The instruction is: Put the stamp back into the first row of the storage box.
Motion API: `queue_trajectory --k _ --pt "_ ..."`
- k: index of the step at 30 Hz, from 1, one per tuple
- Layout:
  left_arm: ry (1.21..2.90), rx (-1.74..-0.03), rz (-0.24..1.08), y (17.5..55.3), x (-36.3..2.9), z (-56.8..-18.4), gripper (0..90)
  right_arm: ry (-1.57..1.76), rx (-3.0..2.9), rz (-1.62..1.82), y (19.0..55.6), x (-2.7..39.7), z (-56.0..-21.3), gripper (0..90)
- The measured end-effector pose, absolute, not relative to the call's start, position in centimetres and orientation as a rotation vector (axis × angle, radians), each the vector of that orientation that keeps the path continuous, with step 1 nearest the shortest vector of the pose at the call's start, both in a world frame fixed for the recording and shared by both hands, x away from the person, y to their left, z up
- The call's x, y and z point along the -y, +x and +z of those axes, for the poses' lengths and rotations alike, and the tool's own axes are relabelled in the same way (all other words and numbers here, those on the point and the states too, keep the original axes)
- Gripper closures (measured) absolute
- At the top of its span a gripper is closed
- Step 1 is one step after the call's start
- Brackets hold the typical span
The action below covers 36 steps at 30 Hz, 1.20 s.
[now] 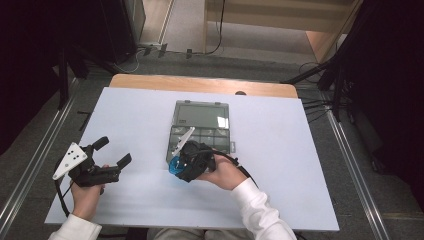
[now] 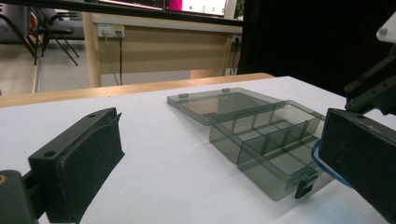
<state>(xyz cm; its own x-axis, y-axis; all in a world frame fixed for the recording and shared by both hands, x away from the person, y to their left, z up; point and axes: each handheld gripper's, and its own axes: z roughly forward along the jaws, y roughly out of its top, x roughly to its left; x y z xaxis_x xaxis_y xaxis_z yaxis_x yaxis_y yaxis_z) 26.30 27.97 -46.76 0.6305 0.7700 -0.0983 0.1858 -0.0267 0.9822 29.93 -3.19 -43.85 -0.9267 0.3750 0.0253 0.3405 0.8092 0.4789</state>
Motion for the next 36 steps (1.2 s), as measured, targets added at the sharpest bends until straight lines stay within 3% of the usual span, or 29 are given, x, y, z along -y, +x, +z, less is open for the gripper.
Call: queue_trajectory --k 21,36 --pt "1.55 -0.832 0.543 26.4 -28.0 -46.9 0.0 0.691 -2.962 0.783 35.6 7.4 -39.3 41.9" --pt "1.555 -0.834 0.532 26.5 -28.0 -47.0 0.0 0.649 -3.053 0.755 39.0 8.6 -38.8 41.9"
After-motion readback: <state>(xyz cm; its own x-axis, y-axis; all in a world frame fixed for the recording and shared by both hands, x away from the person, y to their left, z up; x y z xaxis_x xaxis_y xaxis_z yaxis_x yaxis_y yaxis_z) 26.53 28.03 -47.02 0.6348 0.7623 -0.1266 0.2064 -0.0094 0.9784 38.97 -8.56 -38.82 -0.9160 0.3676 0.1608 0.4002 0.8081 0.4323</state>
